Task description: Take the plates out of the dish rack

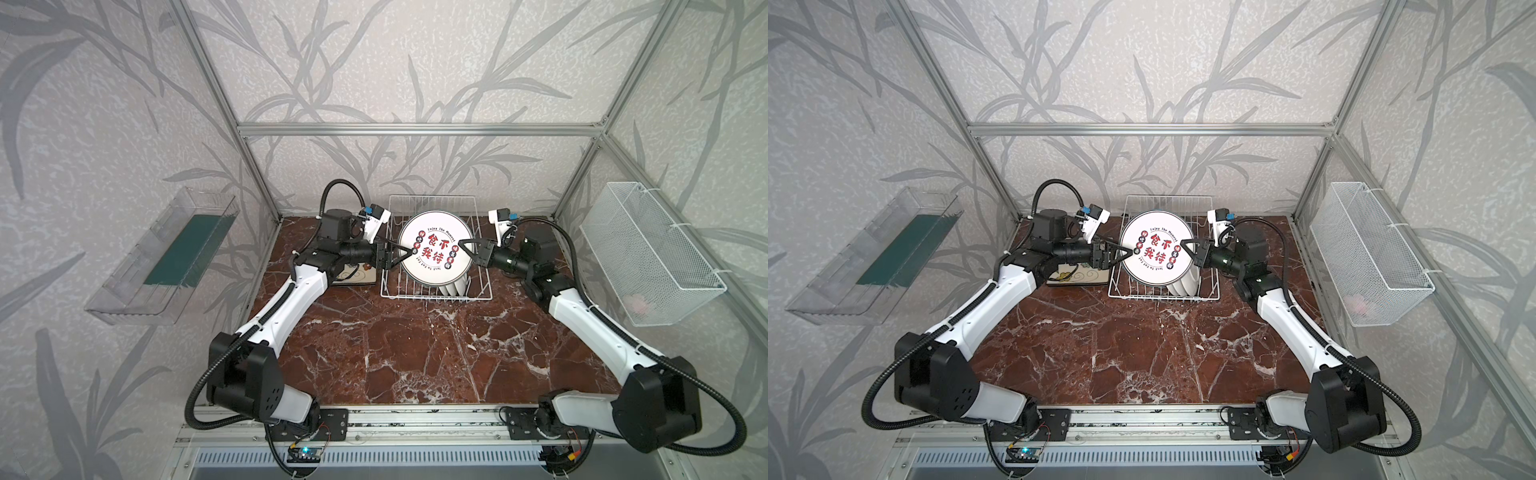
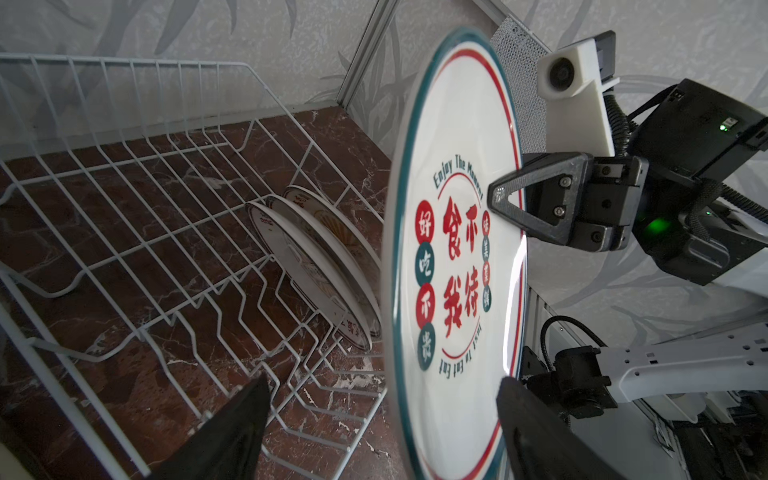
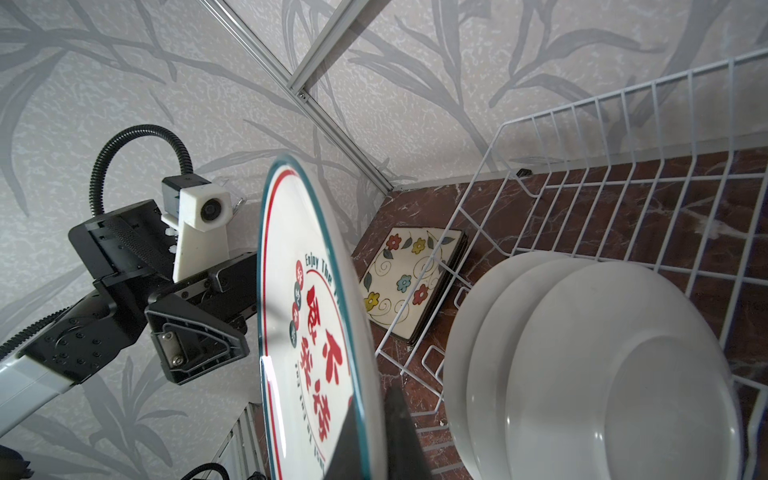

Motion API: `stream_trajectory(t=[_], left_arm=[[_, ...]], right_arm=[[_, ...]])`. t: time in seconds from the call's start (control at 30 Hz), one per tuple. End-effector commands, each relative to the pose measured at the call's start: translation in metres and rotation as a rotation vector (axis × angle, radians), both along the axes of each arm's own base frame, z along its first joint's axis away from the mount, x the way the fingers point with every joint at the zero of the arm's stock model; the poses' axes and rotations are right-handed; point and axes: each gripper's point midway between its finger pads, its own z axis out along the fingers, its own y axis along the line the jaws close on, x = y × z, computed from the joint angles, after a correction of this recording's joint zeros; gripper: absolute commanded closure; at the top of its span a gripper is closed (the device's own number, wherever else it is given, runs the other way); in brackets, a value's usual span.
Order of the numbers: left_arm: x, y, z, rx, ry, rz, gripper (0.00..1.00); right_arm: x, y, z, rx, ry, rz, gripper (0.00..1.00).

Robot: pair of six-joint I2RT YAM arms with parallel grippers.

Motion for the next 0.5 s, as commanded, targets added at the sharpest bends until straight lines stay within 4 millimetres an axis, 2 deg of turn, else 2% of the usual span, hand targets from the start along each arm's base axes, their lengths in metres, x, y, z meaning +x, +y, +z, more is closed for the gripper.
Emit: stream_trajectory(t=[0.0,0.17,0.47], left_arm=[[-0.001,-0.007,0.018,-0.066,-0.032,-0.031,0.19],[-0.002,-0.010,0.018,-0.085,-0.006,-0.050,0.36],[-0.010,-0.016,0.006,-0.045,0.039,-0.099,0.49]], right_arm=[[-0.002,0.007,0.024,0.035,-0.072,0.037,1.00],[-0.003,0.013,0.019,0.032,-0.060,0.062,1.00],[-0.002,0.018,0.020,0.032,-0.060,0.079,1.00]])
